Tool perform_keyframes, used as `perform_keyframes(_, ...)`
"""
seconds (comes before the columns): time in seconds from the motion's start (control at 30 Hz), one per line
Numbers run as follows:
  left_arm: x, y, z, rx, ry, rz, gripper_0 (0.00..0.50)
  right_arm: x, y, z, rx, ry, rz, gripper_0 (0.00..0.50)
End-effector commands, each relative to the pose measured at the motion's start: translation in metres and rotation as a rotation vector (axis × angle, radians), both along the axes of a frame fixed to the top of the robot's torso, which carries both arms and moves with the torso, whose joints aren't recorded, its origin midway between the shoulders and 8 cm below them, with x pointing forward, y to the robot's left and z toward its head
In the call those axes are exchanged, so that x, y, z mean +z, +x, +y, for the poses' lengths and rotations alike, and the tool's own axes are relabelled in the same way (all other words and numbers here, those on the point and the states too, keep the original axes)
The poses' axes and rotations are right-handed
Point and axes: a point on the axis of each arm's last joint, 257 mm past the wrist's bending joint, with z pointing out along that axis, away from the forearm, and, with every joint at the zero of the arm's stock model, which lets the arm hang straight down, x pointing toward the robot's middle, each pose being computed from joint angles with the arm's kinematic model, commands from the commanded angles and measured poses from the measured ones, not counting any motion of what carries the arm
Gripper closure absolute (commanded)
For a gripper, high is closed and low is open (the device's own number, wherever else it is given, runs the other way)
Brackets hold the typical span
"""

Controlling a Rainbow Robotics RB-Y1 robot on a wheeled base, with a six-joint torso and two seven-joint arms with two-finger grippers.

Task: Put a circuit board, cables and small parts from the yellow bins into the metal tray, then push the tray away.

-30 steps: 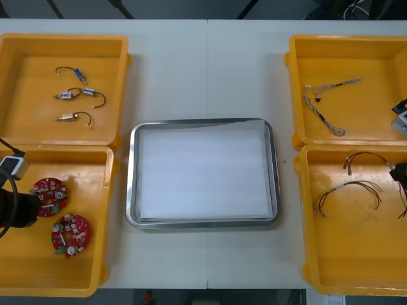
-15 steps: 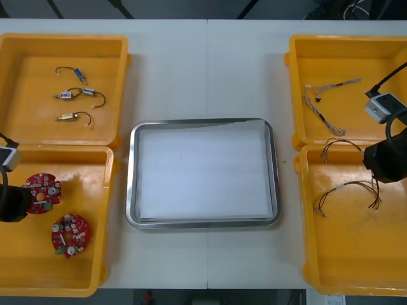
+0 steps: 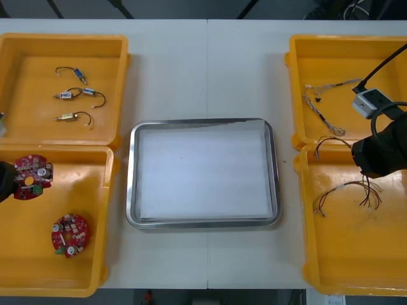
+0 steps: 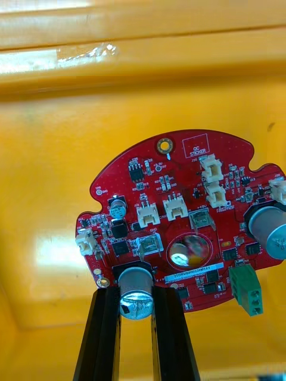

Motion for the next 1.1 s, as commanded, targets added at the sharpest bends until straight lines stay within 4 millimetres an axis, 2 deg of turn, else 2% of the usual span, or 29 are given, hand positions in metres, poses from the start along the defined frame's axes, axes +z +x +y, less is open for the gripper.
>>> perform_keyframes(0.03,0.037,0.009,-0.029,-0.015,-0.08,-0.042,0.5,0.018,0.005,-0.003,0.011,-0.044,-0.05,0.5)
perform_keyframes(0.43,0.064,0.009,-0.063,0.113,-0.194,-0.032,0.5,0.018,0.005,-0.004,0.008,-0.044,-0.049,0.5)
perform_keyframes(0.57,0.069,0.014,-0.08,0.144,-0.235,-0.029,0.5,0.018,0.005,-0.004,0.008,-0.044,-0.049,0.5)
perform_keyframes(0.9,0.066,0.037,-0.127,0.282,-0.26,-0.041,0.5,0.018,0.005,-0.004,0.008,-0.044,-0.049,0.5)
perform_keyframes(1.1,0.057,0.042,-0.157,0.323,-0.3,-0.049,0.5,0.018,0.005,-0.004,0.008,-0.044,-0.049,0.5)
